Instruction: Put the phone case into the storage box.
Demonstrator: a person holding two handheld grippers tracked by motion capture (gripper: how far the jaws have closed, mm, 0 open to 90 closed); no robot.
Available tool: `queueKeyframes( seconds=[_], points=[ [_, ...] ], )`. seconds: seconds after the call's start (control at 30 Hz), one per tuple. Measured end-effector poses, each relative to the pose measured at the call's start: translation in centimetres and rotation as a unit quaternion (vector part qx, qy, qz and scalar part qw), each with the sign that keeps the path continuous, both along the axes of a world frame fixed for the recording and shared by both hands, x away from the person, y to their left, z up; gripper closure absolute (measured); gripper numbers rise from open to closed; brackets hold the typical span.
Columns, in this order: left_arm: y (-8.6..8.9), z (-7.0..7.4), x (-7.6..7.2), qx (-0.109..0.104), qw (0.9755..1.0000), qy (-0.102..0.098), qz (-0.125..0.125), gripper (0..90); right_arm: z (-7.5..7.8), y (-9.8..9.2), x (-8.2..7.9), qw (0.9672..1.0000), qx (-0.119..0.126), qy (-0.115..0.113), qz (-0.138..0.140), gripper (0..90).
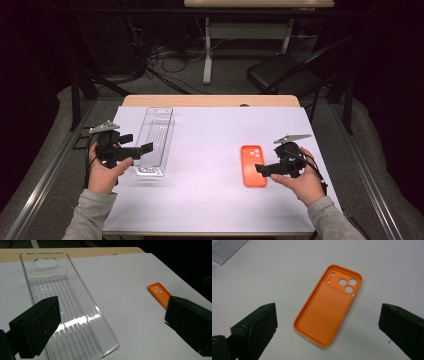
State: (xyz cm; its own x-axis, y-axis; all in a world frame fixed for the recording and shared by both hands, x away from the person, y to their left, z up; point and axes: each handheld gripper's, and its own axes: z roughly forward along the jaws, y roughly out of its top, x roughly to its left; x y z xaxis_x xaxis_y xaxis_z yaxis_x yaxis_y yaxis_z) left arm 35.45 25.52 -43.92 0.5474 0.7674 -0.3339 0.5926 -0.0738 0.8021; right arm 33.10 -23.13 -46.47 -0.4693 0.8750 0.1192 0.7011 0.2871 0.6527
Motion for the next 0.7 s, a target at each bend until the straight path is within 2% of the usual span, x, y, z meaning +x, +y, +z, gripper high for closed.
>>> queueKeyframes(
  seconds=[0.17,0.3,0.33,0.43,0.47,0.57,0.7],
  points=[
    [-0.2,0.3,0.3,-0.018,0.9998,-0.001,-0.011,0.5,0.1,0.1,0.5,1.0000,-0.004,0.002,-0.001,7.2],
    [-0.6,0.6,0.4,-0.010,0.9999,-0.003,-0.011,1.6,0.1,0.2,0.8,1.0000,-0.002,0.009,-0.002,10.3],
    [-0.9,0.6,0.5,-0.009,0.9998,-0.004,-0.015,1.7,0.2,0.3,1.1,0.9999,-0.006,0.012,0.000,13.8],
    [-1.3,0.6,0.7,0.001,0.9999,-0.002,-0.016,1.7,0.4,0.5,1.4,0.9997,-0.016,0.019,0.003,14.4],
    [-1.7,0.5,0.8,0.014,0.9997,0.001,-0.020,1.7,0.4,0.5,1.5,0.9996,-0.016,0.023,0.004,14.6],
    [-2.1,0.4,1.0,0.025,0.9995,-0.001,-0.020,1.7,0.4,0.7,1.8,0.9993,-0.022,0.029,0.001,17.3],
    [-2.3,0.2,1.0,0.028,0.9992,-0.006,-0.028,4.4,0.3,0.9,2.3,0.9987,-0.035,0.036,-0.005,21.3]
  ],
)
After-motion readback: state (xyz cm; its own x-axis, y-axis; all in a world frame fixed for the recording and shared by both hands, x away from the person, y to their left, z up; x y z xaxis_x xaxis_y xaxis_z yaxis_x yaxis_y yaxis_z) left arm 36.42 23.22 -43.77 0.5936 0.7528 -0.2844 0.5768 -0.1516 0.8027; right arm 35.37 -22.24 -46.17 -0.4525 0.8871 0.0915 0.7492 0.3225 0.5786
